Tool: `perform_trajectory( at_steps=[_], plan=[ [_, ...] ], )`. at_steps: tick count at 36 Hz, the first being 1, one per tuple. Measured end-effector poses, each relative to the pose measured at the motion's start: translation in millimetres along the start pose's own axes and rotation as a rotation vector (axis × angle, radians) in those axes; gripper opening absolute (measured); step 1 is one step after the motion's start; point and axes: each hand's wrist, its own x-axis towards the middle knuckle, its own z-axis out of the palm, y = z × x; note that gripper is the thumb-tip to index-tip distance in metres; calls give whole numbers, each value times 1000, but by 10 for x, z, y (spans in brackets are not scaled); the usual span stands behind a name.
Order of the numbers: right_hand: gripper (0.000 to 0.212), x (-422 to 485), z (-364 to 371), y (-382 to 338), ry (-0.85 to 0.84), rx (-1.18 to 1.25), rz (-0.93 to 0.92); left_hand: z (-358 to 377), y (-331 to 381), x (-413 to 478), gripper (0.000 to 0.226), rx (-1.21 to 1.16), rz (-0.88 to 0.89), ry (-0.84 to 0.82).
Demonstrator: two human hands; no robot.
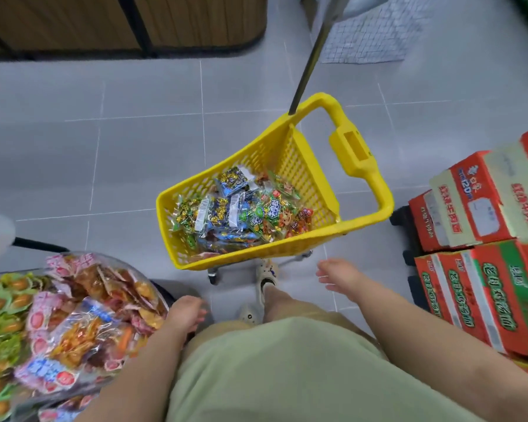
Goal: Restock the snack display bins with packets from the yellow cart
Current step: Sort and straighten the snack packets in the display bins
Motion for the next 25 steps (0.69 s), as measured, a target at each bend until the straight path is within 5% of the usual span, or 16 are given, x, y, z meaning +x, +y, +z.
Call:
perform_trajectory(
  at_steps=[10, 14, 16, 19, 25],
  plan=[
    [12, 655, 88, -1241, -107, -234, -170, -85, 822, 337, 21, -17, 141, 154],
    [28, 886, 92, -1423, -46, -354, -181, -52, 1021, 355, 28, 12, 136, 144],
    [11, 993, 124, -1447, -8, -365, -132, -45, 1084, 355, 33, 62, 134, 111],
    [56, 1129, 174, -1419, 15, -457, -77, -55, 1145, 413, 31, 113, 108, 68],
    [103, 1274, 311, -1368, -18, -812, -182, -160, 1241, 441, 23, 248, 91, -10]
  ],
)
